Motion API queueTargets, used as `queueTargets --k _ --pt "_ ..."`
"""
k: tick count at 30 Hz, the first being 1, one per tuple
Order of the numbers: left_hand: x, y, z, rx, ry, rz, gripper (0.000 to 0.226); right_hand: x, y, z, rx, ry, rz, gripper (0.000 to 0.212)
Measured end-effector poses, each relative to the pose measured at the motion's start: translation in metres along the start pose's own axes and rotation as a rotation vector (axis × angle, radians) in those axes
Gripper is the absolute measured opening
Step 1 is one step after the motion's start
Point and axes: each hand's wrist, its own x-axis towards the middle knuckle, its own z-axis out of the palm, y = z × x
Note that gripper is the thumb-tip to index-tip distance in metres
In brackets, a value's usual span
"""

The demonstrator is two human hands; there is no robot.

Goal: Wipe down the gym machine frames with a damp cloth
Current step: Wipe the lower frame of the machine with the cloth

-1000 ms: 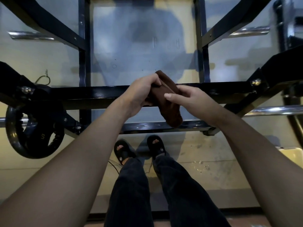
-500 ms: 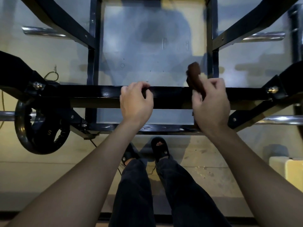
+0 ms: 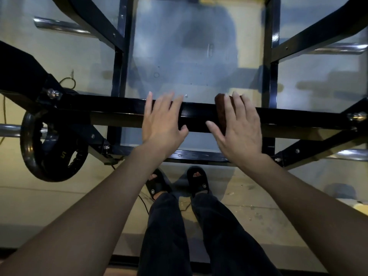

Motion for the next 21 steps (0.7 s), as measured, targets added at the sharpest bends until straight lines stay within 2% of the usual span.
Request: queueTargets --k 2,4,8,11,13,16,18,21 --pt "0.001 -0.018 0.000 0.121 -0.024 -0.036 0.102 0.010 -0.030 0.000 -0.020 -0.029 -0.042 0.089" --pt "0.005 -0.040 -0.001 0.193 -0.032 -0.076 0.109 0.024 -0.067 0.005 -0.001 -0.043 -0.139 0.092" --pt "0.011 -0.065 -0.009 0.185 -0.056 0.011 0.075 0.036 -0.101 0.006 0.050 -0.045 -0.216 0.091" --pt "0.016 -0.065 -0.015 0.171 -0.072 0.061 0.068 0.033 -0.057 0.010 0.086 0.000 -0.249 0.084" --pt "0.016 -0.065 -0.019 0.149 -0.078 0.058 0.068 0.026 -0.002 0.007 0.079 0.031 -0.177 0.083" --pt "0.015 -0.064 -0.020 0.160 -0.086 0.063 0.068 0.003 0.074 -0.010 0.021 -0.016 -0.038 0.084" --pt "0.015 -0.064 -0.019 0.159 -0.085 0.057 0.067 -0.005 0.082 -0.015 0.004 -0.033 0.073 0.088" --pt "0.013 -0.065 -0.018 0.152 -0.090 0.059 0.068 -0.003 0.033 -0.006 0.016 0.010 0.194 0.086"
